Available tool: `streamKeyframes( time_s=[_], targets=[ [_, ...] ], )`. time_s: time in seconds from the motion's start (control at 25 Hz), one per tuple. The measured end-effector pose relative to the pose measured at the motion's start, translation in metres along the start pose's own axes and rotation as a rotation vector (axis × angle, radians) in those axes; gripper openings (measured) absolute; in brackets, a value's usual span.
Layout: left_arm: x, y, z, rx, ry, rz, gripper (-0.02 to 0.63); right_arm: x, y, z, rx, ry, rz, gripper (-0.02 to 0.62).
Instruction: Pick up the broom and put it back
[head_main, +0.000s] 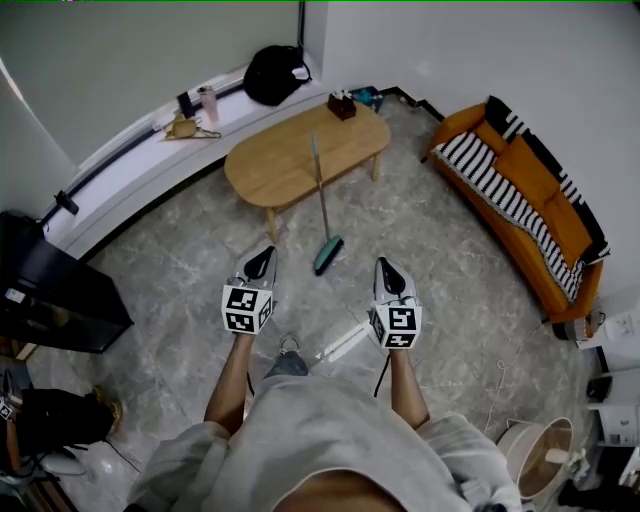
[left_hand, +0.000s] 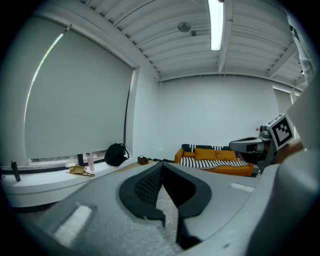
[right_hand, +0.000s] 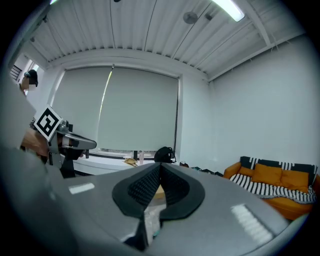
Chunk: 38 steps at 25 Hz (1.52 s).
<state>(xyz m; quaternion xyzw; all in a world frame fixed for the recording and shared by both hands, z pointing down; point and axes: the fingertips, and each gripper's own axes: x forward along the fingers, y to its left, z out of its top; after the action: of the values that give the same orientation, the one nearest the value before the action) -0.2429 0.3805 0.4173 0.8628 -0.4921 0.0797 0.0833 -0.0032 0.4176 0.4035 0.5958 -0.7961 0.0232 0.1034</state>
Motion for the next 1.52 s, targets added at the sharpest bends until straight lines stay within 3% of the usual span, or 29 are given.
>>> streamKeyframes(
  time_s=[0.44, 0.76, 1.16, 1.52],
  targets=[
    [0.066, 0.102, 0.015, -0.010, -0.038, -0.021, -0.003, 0.109, -0.001, 0.014, 0.002, -0.015, -0.049, 0.002],
    [0.109, 0.140, 0.014, -0.031, -0.018, -0.012, -0.003, 0.160, -0.009, 0.009, 0.019, 0.014, -0.044, 0.002],
    [0.195, 0.176, 0.017, -0.043, 0.007, 0.067, -0.003, 0.259, -0.052, -0.003, 0.042, 0.019, 0.029, 0.002],
    [0.295, 0.182, 0.055, -0.005, 0.015, 0.102, -0.003, 0.356, -0.124, 0.016, 0.054, 0.021, 0.059, 0.006]
  ],
)
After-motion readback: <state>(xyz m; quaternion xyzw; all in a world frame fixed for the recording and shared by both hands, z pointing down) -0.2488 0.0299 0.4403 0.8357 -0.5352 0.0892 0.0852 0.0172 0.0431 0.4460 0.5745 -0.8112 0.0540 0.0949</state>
